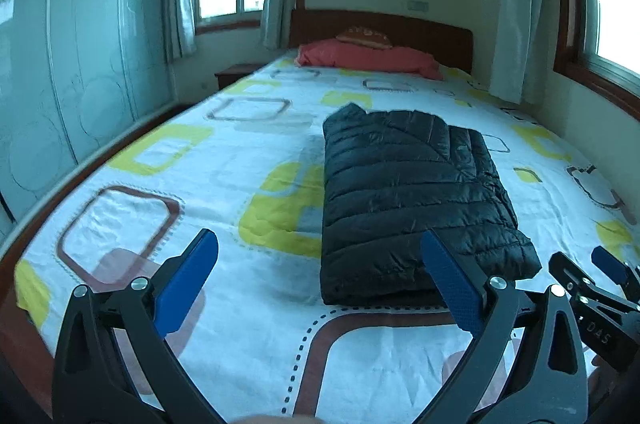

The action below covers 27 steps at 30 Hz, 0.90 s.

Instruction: Fold large clothes

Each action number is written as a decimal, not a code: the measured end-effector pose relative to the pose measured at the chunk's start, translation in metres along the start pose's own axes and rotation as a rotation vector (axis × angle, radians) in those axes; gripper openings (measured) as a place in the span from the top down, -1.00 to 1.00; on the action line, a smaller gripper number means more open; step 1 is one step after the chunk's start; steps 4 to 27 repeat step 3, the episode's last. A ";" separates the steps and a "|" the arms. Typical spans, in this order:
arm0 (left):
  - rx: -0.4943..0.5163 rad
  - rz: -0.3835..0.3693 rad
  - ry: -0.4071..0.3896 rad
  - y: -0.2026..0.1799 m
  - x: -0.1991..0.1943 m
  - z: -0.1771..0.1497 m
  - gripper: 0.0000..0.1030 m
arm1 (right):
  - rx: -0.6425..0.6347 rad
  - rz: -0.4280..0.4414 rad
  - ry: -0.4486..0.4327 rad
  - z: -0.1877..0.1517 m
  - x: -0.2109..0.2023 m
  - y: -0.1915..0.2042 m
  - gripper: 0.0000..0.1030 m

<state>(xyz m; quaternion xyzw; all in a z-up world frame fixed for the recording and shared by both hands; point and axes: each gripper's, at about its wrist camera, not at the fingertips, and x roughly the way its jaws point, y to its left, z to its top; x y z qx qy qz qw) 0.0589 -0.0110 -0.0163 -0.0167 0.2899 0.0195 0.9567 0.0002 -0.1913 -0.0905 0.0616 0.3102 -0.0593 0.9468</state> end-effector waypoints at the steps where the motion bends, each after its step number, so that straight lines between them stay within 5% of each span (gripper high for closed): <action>1: -0.005 -0.001 0.022 0.003 0.009 0.000 -0.96 | 0.005 -0.004 0.006 0.000 0.004 -0.003 -0.61; 27: -0.013 0.019 0.054 0.011 0.026 -0.001 -0.96 | 0.022 -0.014 0.022 0.000 0.014 -0.013 -0.61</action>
